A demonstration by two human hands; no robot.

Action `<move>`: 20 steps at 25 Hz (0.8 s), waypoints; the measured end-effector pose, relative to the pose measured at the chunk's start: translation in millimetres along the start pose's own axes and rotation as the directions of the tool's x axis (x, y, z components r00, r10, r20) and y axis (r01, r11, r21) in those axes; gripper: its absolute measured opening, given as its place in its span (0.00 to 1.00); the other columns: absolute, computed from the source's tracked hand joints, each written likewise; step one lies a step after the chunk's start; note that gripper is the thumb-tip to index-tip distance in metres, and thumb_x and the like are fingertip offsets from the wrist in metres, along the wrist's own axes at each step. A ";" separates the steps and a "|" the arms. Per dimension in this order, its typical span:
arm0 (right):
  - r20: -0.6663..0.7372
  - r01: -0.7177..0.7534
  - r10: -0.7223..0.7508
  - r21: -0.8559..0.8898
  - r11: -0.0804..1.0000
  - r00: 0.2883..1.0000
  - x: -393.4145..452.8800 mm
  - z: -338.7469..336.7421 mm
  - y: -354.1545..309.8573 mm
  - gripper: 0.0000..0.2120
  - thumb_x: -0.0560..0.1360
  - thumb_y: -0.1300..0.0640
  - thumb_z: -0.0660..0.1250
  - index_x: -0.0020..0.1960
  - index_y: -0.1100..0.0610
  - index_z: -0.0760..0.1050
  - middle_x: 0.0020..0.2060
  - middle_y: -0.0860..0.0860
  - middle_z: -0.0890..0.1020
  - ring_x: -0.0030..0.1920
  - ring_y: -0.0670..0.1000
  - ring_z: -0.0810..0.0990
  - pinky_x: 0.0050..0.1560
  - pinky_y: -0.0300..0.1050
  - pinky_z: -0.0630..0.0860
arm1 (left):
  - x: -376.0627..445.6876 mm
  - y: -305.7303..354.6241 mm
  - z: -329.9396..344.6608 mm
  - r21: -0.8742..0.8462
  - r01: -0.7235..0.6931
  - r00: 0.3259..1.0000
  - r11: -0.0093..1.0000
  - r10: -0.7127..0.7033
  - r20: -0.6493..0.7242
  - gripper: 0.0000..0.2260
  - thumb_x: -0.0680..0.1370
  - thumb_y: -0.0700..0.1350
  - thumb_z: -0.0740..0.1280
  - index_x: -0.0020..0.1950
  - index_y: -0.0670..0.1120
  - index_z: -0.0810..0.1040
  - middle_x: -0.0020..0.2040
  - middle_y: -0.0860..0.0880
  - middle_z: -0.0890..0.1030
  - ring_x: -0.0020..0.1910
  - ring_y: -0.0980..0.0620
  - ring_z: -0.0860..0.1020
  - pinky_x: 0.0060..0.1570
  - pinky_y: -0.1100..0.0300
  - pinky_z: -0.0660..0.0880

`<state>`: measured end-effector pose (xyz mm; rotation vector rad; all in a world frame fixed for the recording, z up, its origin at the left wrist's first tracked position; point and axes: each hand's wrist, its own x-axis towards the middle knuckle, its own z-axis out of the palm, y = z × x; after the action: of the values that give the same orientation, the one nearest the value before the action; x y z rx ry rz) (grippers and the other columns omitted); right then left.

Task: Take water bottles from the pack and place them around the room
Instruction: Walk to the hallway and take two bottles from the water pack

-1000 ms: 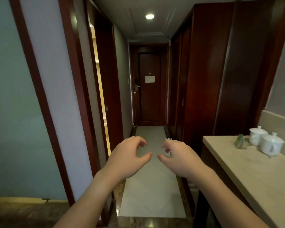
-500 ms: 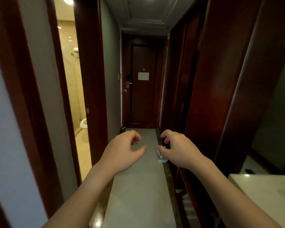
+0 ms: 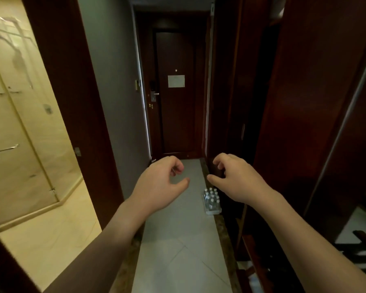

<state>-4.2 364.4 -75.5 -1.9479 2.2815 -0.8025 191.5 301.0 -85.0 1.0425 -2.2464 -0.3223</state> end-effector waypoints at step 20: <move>0.017 -0.032 0.032 0.035 0.999 0.999 568.6 141.0 106.0 0.23 0.73 0.43 0.69 0.66 0.49 0.71 0.56 0.45 0.76 0.52 0.46 0.76 0.51 0.45 0.78 | 520.9 -271.6 140.6 -0.034 -0.043 0.996 0.999 0.045 0.071 0.16 0.74 0.54 0.71 0.59 0.50 0.77 0.53 0.55 0.80 0.51 0.56 0.78 0.53 0.55 0.78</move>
<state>-172.4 -206.7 -71.1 -1.8916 2.2673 -0.8144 11.1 -275.5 -87.2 0.9775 -2.3168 -0.3812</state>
